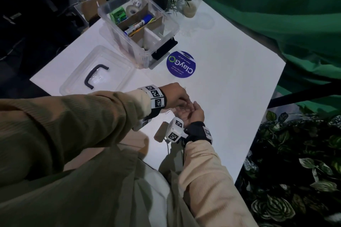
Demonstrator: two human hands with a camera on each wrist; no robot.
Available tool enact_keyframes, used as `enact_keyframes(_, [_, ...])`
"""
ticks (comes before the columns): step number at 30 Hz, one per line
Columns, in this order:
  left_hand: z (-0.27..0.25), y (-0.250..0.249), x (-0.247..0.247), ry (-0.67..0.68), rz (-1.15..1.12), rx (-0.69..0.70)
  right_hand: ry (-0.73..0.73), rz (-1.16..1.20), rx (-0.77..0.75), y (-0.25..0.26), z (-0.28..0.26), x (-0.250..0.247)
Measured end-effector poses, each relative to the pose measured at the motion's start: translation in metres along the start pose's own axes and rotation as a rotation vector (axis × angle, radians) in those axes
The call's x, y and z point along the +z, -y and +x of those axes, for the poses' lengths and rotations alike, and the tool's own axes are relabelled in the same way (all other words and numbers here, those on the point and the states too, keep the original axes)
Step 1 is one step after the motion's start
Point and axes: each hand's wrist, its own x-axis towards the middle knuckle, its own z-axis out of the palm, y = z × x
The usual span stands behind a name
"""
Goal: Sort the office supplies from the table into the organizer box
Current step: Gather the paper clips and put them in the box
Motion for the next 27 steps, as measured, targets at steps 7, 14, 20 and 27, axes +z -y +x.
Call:
enact_keyframes(7, [-0.002, 0.017, -0.004, -0.361, -0.079, -0.095, -0.006, -0.172, 0.089, 0.007, 0.024, -0.024])
enact_keyframes(14, [0.005, 0.045, 0.012, -0.160, 0.167, -0.335, -0.080, -0.314, -0.004, 0.018, 0.022, -0.040])
enact_keyframes(20, [0.017, 0.037, 0.037, -0.023, 0.413, -0.131, -0.061, -0.362, -0.022, 0.020, 0.006, -0.035])
enact_keyframes(27, [0.004, 0.048, 0.040, 0.090, 0.529, 0.048, -0.079, -0.366, -0.021, 0.022, 0.012, -0.044])
